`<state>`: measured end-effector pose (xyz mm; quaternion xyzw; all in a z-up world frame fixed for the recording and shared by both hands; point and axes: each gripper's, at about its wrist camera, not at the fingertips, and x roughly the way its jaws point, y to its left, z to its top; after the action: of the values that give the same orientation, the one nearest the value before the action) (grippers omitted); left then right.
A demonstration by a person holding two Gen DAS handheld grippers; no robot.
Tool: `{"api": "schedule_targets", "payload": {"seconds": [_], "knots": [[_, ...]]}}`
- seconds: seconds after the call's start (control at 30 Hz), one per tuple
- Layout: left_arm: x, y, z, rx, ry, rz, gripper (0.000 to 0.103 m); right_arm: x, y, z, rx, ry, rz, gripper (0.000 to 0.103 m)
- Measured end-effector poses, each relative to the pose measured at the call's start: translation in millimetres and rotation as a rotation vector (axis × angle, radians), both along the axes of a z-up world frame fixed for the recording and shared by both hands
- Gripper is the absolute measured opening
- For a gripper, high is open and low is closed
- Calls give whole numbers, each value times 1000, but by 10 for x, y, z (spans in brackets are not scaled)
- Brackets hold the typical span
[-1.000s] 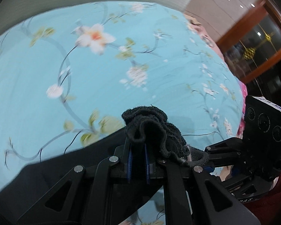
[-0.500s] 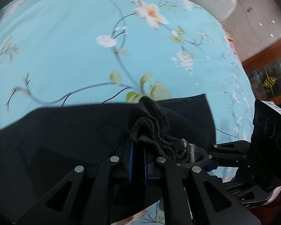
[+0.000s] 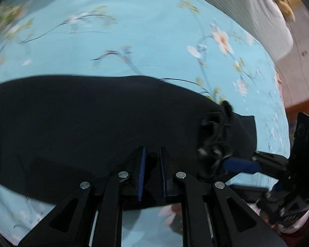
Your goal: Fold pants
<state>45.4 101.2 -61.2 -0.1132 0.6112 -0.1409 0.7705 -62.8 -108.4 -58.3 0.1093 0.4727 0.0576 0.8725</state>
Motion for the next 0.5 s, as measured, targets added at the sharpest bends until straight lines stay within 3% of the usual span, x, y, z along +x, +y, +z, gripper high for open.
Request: {"api": "schedule_targets", "payload": {"seconds": [0.2, 0.27, 0.5], "knots": [[-203, 392, 13, 3, 13, 116, 20, 90, 218, 41, -2, 0, 36, 42], [-274, 544, 13, 1, 19, 161, 30, 124, 308, 54, -7, 3, 52, 42], [-510, 1038, 7, -7, 23, 315, 31, 400, 494, 78, -37, 19, 121, 42]]}}
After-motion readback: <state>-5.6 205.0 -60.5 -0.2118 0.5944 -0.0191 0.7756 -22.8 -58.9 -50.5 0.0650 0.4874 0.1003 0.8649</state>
